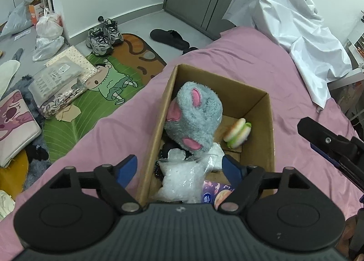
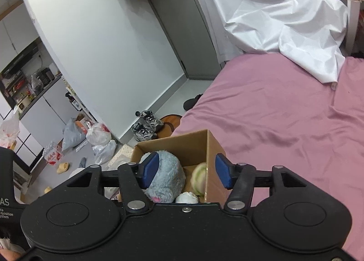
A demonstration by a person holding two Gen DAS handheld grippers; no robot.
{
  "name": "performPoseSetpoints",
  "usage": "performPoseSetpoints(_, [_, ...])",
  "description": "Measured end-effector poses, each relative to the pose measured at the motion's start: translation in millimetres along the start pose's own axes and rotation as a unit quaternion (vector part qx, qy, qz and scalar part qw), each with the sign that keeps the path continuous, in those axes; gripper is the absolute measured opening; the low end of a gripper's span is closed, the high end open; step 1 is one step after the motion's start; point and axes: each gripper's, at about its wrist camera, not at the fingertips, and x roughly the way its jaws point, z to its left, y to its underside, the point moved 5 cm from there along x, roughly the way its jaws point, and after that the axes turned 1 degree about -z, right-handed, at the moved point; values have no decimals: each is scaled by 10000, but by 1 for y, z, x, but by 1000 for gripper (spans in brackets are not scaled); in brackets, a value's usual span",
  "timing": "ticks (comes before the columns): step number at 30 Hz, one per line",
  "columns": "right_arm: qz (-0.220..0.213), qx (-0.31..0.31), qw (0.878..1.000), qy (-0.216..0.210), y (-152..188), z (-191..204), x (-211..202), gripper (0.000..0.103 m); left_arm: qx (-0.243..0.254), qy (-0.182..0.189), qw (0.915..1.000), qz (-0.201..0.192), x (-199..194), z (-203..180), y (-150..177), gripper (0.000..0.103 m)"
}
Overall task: Organize soft objects
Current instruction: 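Open both grippers to drop the filling bag and burger plush into the box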
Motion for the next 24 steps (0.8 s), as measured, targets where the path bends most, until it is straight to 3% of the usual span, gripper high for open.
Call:
performPoseSetpoints(14, [-4, 242, 9997, -13, -5, -15, -32, 79, 196, -130, 9996, -165, -24, -16, 1, 97])
performPoseSetpoints(24, [69, 380, 9991, -169, -14, -28, -62, 91, 187, -246, 9990, -310, -46, -31, 1, 102])
